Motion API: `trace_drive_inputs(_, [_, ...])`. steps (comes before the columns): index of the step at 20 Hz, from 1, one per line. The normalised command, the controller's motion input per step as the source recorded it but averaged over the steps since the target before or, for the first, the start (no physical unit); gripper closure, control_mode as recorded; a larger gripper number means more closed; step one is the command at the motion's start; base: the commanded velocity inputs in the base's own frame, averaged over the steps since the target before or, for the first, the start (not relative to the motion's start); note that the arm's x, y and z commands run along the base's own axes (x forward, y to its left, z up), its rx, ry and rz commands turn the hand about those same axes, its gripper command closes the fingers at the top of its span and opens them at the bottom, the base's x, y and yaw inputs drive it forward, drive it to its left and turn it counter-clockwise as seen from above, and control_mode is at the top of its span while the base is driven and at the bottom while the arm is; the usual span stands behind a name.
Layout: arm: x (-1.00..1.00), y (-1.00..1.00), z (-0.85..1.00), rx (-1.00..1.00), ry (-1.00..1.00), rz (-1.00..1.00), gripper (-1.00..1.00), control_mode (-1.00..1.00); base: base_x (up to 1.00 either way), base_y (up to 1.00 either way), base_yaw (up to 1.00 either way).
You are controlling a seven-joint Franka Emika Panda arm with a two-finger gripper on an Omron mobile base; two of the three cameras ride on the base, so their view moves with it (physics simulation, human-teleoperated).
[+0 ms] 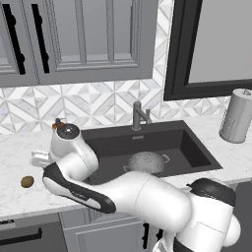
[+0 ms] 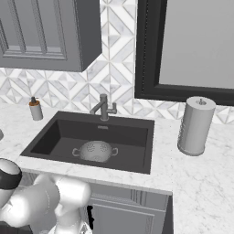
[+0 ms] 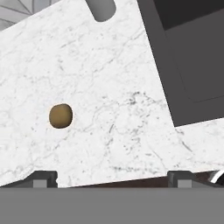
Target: Put the colander in the sink, put the kiwi in the colander, and turn on the sink faucet and pour water over the colander.
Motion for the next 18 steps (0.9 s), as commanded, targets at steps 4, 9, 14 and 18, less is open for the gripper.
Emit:
trace_drive_inputs(4, [0.08,0.31,-0.02,0.14,0.21,0.0,-1.0,-1.0,0.0,0.0,0.0])
trace_drive_inputs(9, [0.07,0.36,-0.22,0.1,0.23,0.0,-1.0,-1.0,0.0,0.0,0.0])
trace_drive_inputs(14, [0.14,0.32,-0.28,-0.01,0.17,0.0,-1.0,-1.0,0.0,0.0,0.0])
trace_drive_inputs(18, [0.27,0.18,-0.07,-0.08,0.21,0.0,-1.0,-1.0,0.0,0.0,0.0])
